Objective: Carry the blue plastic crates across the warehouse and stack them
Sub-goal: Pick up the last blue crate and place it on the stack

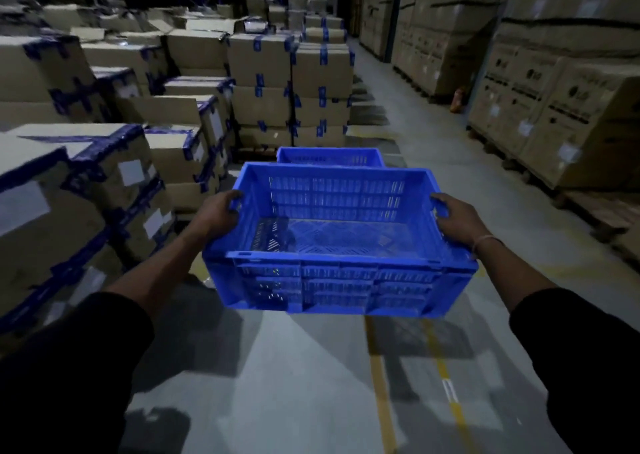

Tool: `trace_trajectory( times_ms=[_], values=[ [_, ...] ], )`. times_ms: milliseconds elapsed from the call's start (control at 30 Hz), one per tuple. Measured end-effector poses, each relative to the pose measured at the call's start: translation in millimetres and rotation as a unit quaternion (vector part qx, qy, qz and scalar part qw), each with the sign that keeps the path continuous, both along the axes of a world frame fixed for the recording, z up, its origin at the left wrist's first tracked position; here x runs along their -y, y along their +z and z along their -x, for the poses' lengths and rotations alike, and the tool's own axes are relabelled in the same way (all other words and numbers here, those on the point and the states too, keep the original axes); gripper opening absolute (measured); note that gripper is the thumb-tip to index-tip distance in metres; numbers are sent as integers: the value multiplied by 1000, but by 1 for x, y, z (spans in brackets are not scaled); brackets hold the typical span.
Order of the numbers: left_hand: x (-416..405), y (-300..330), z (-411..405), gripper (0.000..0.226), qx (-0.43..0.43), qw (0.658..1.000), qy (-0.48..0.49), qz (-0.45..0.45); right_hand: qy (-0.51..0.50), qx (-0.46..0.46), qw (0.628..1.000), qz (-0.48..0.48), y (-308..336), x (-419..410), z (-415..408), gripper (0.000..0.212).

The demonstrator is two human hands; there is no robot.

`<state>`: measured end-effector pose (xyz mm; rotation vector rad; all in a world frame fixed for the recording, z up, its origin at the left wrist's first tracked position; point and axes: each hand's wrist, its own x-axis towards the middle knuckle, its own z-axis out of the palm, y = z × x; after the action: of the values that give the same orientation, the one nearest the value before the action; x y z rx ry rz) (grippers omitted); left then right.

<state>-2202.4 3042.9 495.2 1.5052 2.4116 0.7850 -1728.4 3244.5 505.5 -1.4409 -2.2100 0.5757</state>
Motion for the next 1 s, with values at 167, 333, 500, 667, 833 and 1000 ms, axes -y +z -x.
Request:
trace_trajectory(
  times_ms=[167, 333, 500, 667, 833, 1000],
  values=[
    [-90, 23, 41, 54, 11, 1000, 1, -10, 1, 13, 1000, -19, 20, -94, 43, 60],
    [-184, 31, 80, 56, -2, 1000, 12, -11, -1, 18, 1000, -22, 35, -196, 85, 64],
    [-273, 30, 110, 56, -2, 1000, 21, -20, 2, 9, 1000, -23, 33, -292, 121, 73],
    [-342, 32, 133, 61, 2, 999, 31, -22, 16, 23, 999, -18, 37, -366, 154, 66],
    [-400, 20, 152, 60, 7, 999, 43, -20, 15, 41, 999, -4, 22, -437, 178, 57],
    [-452, 4, 179, 57, 20, 999, 33, -6, 12, 47, 999, -7, 8, -481, 208, 56]
  ],
)
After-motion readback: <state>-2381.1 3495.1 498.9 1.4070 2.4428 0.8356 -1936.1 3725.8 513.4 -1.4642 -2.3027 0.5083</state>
